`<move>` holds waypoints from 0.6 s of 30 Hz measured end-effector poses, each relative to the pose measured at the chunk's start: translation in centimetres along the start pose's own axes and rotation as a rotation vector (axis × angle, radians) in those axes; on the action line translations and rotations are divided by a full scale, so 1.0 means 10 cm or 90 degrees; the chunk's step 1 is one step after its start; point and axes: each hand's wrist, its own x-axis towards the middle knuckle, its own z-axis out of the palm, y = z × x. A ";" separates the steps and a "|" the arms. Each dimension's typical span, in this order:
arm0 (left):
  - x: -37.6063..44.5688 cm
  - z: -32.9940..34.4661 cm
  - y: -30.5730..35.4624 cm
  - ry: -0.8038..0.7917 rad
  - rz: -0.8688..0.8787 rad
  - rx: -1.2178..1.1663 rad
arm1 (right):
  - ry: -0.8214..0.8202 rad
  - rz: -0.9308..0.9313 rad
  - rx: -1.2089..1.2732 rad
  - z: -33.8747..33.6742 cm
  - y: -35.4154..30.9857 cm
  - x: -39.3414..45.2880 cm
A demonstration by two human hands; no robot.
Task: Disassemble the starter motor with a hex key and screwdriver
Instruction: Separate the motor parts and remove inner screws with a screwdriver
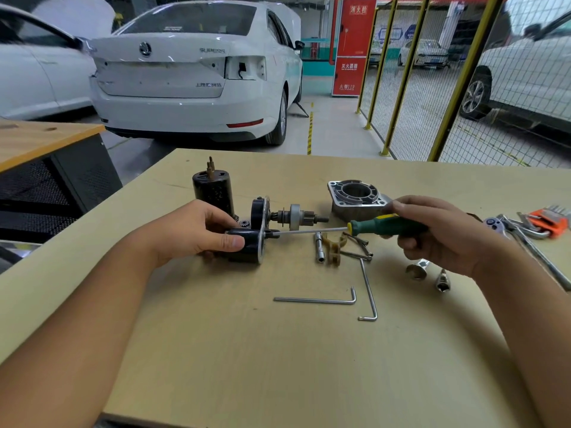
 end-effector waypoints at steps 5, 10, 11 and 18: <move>0.00 0.00 0.01 -0.001 -0.002 -0.007 | -0.020 -0.013 -0.003 -0.04 0.00 -0.02; 0.00 -0.01 -0.01 -0.002 -0.006 -0.008 | 0.000 -0.042 0.020 0.00 0.03 0.00; 0.01 -0.01 -0.01 -0.002 -0.006 -0.009 | -0.003 -0.034 0.021 0.01 0.03 0.00; 0.02 -0.02 -0.03 -0.002 -0.005 -0.006 | -0.017 0.010 -0.042 -0.04 0.00 -0.02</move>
